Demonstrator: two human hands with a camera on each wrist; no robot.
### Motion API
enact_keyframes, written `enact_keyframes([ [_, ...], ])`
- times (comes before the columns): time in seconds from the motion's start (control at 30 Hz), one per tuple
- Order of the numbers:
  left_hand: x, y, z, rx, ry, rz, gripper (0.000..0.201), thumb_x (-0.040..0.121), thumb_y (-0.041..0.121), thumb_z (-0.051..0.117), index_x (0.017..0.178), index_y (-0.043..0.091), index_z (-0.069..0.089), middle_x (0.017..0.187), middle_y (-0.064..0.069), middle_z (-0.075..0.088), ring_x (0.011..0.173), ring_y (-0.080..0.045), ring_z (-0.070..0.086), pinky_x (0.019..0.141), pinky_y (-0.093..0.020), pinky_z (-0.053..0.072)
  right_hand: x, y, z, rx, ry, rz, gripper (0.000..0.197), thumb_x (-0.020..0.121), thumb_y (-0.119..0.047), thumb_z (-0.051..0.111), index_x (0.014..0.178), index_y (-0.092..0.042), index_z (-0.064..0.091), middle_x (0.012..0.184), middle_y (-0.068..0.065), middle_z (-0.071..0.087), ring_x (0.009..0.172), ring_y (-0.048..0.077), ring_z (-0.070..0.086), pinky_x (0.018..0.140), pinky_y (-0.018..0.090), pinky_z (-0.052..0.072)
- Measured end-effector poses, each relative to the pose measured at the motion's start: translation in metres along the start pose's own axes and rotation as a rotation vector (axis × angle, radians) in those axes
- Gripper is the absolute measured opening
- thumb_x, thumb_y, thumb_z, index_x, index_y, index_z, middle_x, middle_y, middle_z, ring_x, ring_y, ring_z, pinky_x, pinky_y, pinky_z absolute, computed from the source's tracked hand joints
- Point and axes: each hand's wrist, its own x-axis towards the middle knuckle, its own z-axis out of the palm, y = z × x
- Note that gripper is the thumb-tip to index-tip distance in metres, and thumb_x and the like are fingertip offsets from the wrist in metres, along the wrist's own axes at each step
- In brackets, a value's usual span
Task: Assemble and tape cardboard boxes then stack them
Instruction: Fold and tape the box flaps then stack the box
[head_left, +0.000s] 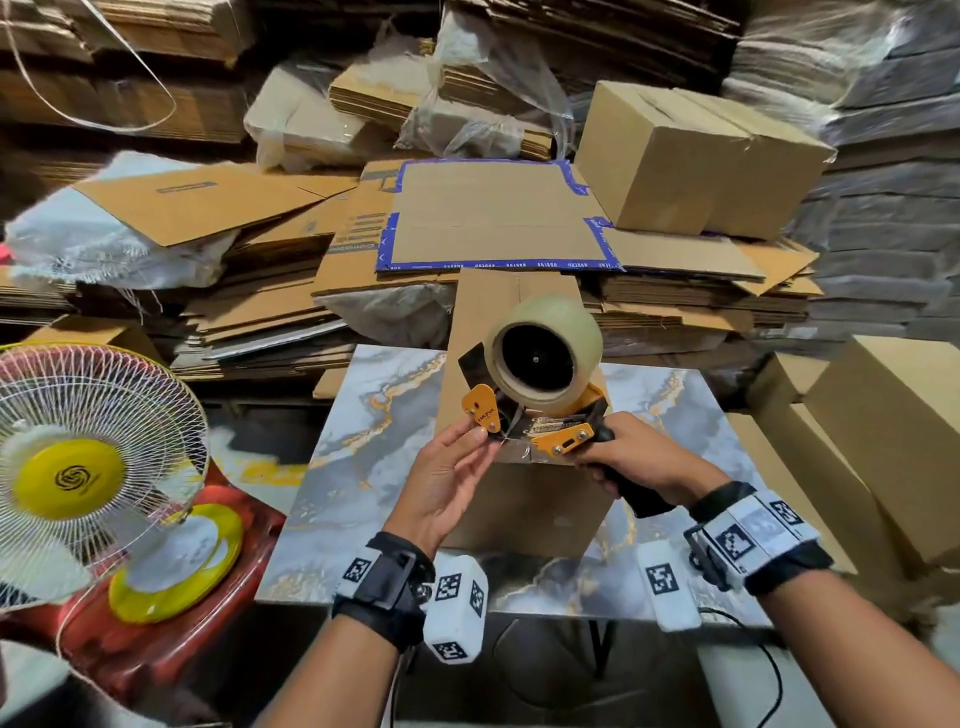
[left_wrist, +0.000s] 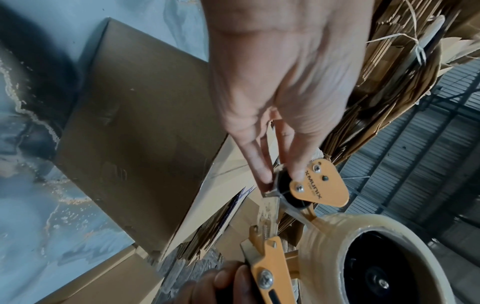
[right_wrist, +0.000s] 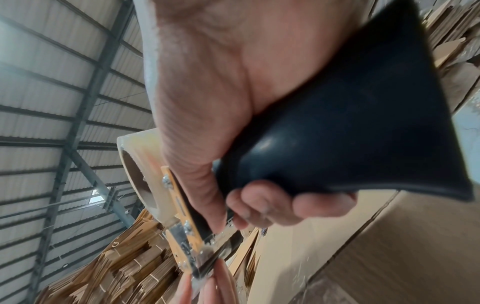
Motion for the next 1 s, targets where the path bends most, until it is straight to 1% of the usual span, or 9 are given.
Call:
enact_keyframes([
  [0.17,0.005,-0.004,-0.007,-0.102,0.094,-0.072,0.012,0.089,-0.013,0.058,0.095,-0.003,0.062,0.104,-0.026,0.068,0.098,-0.032,0.068,0.082,-0.037,0.061,0.0,0.0,0.002,-0.024,-0.017,-0.023,0.031,0.091,-0.025,0.073,0.071,-0.007,0.057,0.06,0.009,0.052,0.056,0.023,0.045,0.051,0.031,0.037],
  [0.3,0.009,-0.007,-0.006,-0.154,0.153,-0.065,0.015,0.088,-0.013,0.056,0.095,0.001,0.056,0.098,-0.023,0.065,0.092,-0.029,0.067,0.074,-0.037,0.064,0.002,0.003,0.002,-0.068,-0.055,-0.048,0.03,0.091,-0.027,0.072,0.073,-0.006,0.06,0.06,0.008,0.051,0.055,0.023,0.044,0.051,0.032,0.036],
  [0.4,0.01,-0.009,-0.003,-0.109,0.197,-0.035,0.016,0.088,-0.015,0.054,0.095,-0.001,0.056,0.091,-0.019,0.062,0.085,-0.023,0.062,0.06,-0.031,0.062,0.003,0.003,0.0,-0.11,-0.079,-0.07,0.03,0.092,-0.025,0.072,0.073,-0.003,0.061,0.059,0.007,0.052,0.053,0.023,0.046,0.051,0.032,0.038],
  [0.47,0.011,-0.01,-0.005,0.001,0.213,-0.005,0.019,0.09,-0.018,0.049,0.095,-0.001,0.057,0.088,-0.016,0.062,0.079,-0.021,0.063,0.057,-0.027,0.059,0.005,0.004,-0.001,-0.139,-0.087,-0.084,0.035,0.091,-0.025,0.073,0.073,0.003,0.061,0.058,0.006,0.052,0.052,0.022,0.047,0.051,0.03,0.039],
  [0.57,0.01,-0.009,-0.009,0.262,0.203,0.099,0.026,0.093,-0.017,0.049,0.111,0.001,0.057,0.084,-0.012,0.074,0.07,-0.017,0.072,0.064,-0.03,0.062,0.008,0.005,-0.002,-0.16,-0.089,-0.102,0.035,0.089,-0.028,0.075,0.07,-0.002,0.06,0.055,0.003,0.052,0.051,0.021,0.048,0.052,0.033,0.041],
  [0.63,0.007,-0.006,-0.01,0.438,0.188,0.182,0.031,0.091,-0.016,0.053,0.113,0.004,0.06,0.08,-0.012,0.075,0.066,-0.02,0.072,0.064,-0.03,0.061,0.011,0.006,-0.002,-0.166,-0.092,-0.106,0.04,0.087,-0.031,0.075,0.073,0.004,0.06,0.056,0.003,0.052,0.052,0.022,0.049,0.053,0.035,0.042],
  [0.7,0.002,0.0,-0.01,0.654,0.177,0.244,0.031,0.091,-0.016,0.051,0.106,0.006,0.065,0.08,-0.012,0.076,0.067,-0.023,0.073,0.059,-0.027,0.058,0.012,0.006,-0.002,-0.184,-0.086,-0.104,0.042,0.088,-0.03,0.075,0.076,0.007,0.06,0.057,0.005,0.054,0.053,0.023,0.051,0.054,0.036,0.044],
  [0.87,0.001,0.01,-0.019,1.037,0.123,0.296,0.028,0.086,-0.016,0.053,0.085,0.008,0.068,0.065,-0.007,0.072,0.055,-0.022,0.064,0.05,-0.025,0.048,0.017,0.003,0.003,-0.221,-0.085,-0.126,0.034,0.089,-0.027,0.075,0.067,-0.008,0.058,0.056,0.006,0.056,0.05,0.023,0.051,0.052,0.033,0.043],
  [1.0,0.001,0.016,-0.024,1.082,0.134,0.286,0.027,0.09,-0.013,0.053,0.081,0.007,0.069,0.065,-0.009,0.071,0.053,-0.02,0.063,0.05,-0.024,0.048,0.02,0.0,0.005,-0.263,-0.088,-0.139,0.036,0.089,-0.029,0.076,0.064,-0.01,0.058,0.055,0.004,0.057,0.048,0.021,0.052,0.05,0.03,0.042],
])
